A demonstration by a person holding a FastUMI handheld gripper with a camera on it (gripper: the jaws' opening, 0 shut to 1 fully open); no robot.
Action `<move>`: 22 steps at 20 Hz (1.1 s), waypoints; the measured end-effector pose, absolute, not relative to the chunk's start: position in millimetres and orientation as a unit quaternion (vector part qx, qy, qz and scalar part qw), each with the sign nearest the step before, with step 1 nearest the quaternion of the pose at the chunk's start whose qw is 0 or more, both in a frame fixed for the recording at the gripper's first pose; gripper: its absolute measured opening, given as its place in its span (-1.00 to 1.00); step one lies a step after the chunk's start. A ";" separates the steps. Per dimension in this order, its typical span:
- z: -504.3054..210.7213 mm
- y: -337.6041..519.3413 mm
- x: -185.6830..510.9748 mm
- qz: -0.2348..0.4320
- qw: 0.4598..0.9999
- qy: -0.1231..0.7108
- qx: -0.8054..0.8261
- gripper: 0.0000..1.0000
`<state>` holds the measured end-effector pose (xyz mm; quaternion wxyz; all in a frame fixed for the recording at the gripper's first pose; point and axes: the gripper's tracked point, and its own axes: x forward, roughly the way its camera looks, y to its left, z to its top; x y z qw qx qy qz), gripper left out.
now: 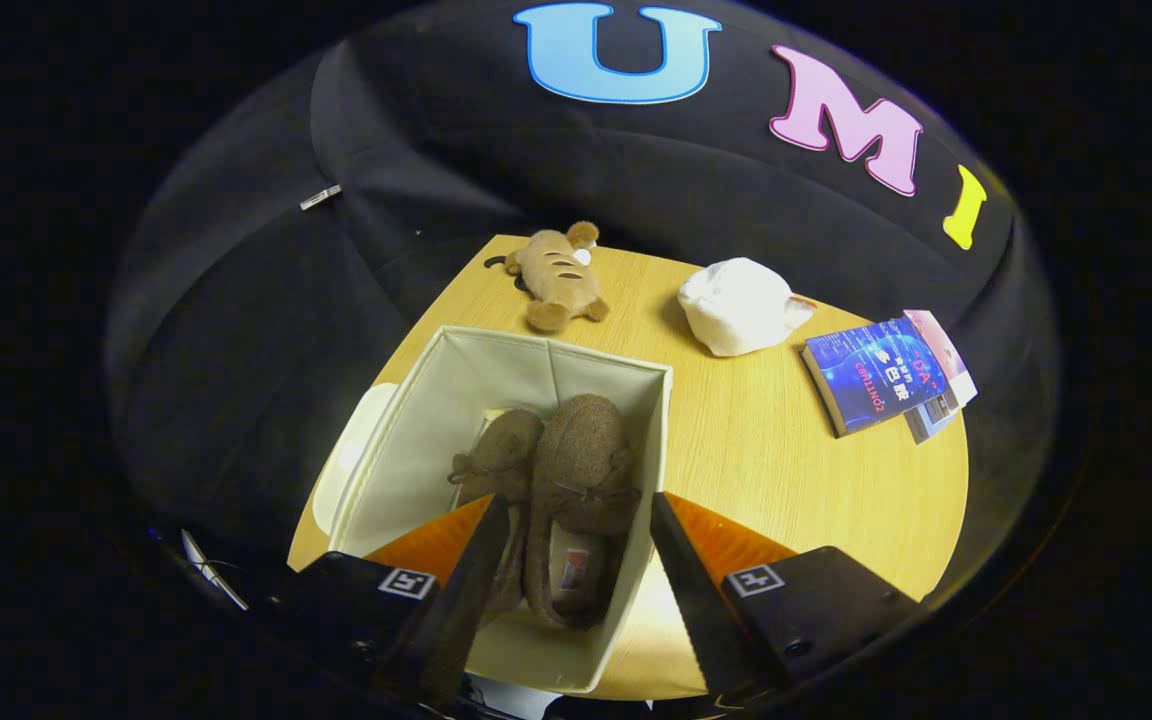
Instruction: Open the storage box then place both shoes into the box .Put the left shoe in first, then the right shoe, with the right side of both shoes facing outward in a uniform manner.
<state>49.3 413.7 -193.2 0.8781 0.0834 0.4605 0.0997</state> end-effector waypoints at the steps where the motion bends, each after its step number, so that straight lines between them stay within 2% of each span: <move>1: -191.0 412.6 48.3 0.106 0.880 0.455 0.084 0.89; 2: -186.5 408.6 46.3 0.109 0.883 0.448 0.083 1.00; 13: -131.7 324.9 22.6 0.164 0.923 0.333 0.107 0.99; 22: -103.5 184.9 -0.7 0.135 0.962 0.213 0.109 1.00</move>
